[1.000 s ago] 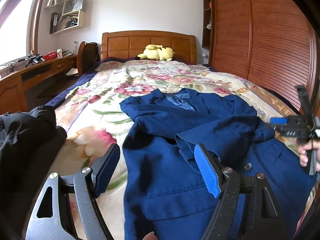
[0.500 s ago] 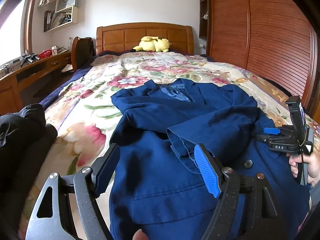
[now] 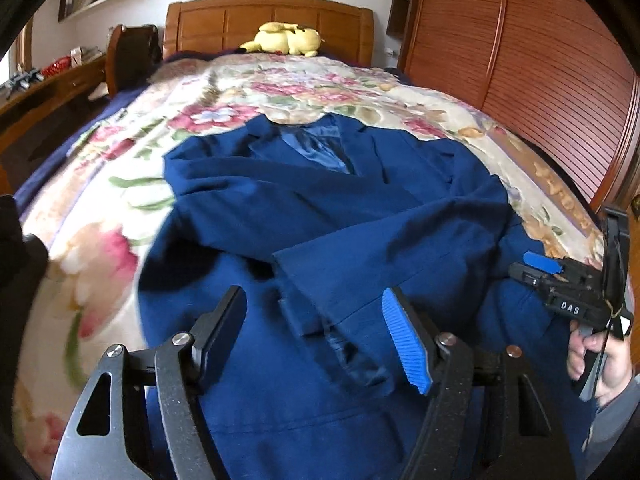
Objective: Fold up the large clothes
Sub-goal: 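Move the open right gripper over the folded sleeve to flatten it, then close the left gripper on the folded jacket side edge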
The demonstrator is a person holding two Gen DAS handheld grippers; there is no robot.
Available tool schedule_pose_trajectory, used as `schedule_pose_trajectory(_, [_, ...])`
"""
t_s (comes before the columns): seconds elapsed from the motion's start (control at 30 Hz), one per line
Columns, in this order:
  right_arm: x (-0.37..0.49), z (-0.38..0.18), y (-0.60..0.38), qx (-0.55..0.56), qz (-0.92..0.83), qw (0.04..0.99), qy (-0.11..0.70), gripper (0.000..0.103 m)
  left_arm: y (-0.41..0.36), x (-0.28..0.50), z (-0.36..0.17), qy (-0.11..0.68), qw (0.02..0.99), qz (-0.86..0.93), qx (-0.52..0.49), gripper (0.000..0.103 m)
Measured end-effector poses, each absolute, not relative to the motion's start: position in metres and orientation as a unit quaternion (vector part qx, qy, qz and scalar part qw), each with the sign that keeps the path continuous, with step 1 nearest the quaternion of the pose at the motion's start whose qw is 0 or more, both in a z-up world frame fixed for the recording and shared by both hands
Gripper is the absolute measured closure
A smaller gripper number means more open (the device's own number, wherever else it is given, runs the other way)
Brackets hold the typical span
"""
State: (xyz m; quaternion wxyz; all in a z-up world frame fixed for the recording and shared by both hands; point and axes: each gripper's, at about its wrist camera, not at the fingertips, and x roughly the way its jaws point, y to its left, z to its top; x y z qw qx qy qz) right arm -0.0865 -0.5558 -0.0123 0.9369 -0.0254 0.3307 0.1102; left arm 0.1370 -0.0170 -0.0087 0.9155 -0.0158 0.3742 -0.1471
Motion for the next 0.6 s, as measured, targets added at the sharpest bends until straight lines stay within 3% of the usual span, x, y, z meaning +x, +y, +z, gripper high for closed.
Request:
schedule_pose_trajectory(0.13, [-0.089,-0.012,-0.558,-0.024,0.113,0.937,0.330,0.046,-0.026,0.147,-0.018,0.403,0.903,-0.147,-0.028,0.051])
schedule_pose_trajectory(0.2, [-0.089,-0.011,-0.559,-0.023,0.114,0.937,0.330,0.046,-0.029,0.150,-0.021,0.413,0.899,-0.145,-0.029,0.054])
schedule_pose_trajectory(0.5, [-0.090,-0.010,-0.561,-0.012,0.117,0.937,0.328,0.046,-0.036,0.143,-0.026,0.438,0.882,-0.164,-0.059,0.055])
schedule_pose_trajectory(0.6, [-0.091,-0.010,-0.561,-0.011,0.116,0.939,0.325,0.046,-0.038,0.139,-0.029,0.445,0.877,-0.168,-0.063,0.072])
